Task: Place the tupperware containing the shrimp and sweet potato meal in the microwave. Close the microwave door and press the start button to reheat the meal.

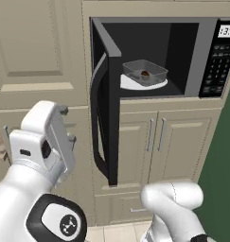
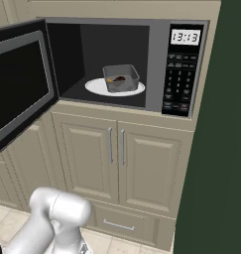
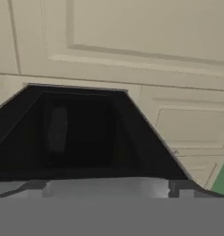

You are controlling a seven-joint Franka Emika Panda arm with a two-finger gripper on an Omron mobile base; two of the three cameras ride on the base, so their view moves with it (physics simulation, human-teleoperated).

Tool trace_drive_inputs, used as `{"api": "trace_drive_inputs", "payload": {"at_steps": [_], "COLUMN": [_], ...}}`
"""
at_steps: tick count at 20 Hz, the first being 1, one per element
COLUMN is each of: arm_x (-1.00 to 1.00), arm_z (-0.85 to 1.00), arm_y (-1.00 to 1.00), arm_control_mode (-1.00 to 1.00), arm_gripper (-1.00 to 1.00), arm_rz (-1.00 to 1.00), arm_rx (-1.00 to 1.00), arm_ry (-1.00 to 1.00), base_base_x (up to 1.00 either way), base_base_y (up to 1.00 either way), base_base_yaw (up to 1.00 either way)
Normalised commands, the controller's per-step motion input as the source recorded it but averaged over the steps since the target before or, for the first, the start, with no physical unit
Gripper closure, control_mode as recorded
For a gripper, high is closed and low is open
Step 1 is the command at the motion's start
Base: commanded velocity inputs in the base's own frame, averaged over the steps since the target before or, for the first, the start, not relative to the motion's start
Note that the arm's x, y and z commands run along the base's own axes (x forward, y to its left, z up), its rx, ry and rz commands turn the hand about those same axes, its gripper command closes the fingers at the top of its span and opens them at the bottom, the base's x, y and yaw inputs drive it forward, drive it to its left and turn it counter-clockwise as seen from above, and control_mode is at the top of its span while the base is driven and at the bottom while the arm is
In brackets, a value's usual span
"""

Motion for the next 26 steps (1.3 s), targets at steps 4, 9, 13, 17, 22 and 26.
{"api": "trace_drive_inputs", "payload": {"at_steps": [4, 9, 13, 17, 22, 26], "arm_x": [0.65, 0.7, 0.65, 0.56, 0.18, 0.0], "arm_z": [-0.06, -0.04, -0.05, -0.03, -0.06, -0.03], "arm_y": [0.39, 0.13, -0.03, -0.3, -0.73, -1.0], "arm_control_mode": [-1.0, -1.0, -1.0, -1.0, -1.0, -1.0], "arm_gripper": [-1.0, -1.0, -1.0, -1.0, -1.0, -1.0], "arm_rz": [-0.12, -0.16, -0.23, -0.27, -0.27, -0.24], "arm_rx": [-0.1, -0.05, -0.02, 0.0, 0.0, 0.01], "arm_ry": [0.04, 0.06, 0.07, 0.06, 0.02, 0.0], "base_base_x": [0.0, 0.0, 0.0, 0.0, 0.0, 0.0], "base_base_y": [0.0, 0.0, 0.0, 0.0, 0.0, 0.0], "base_base_yaw": [0.0, 0.0, 0.0, 0.0, 0.0, 0.0]}}
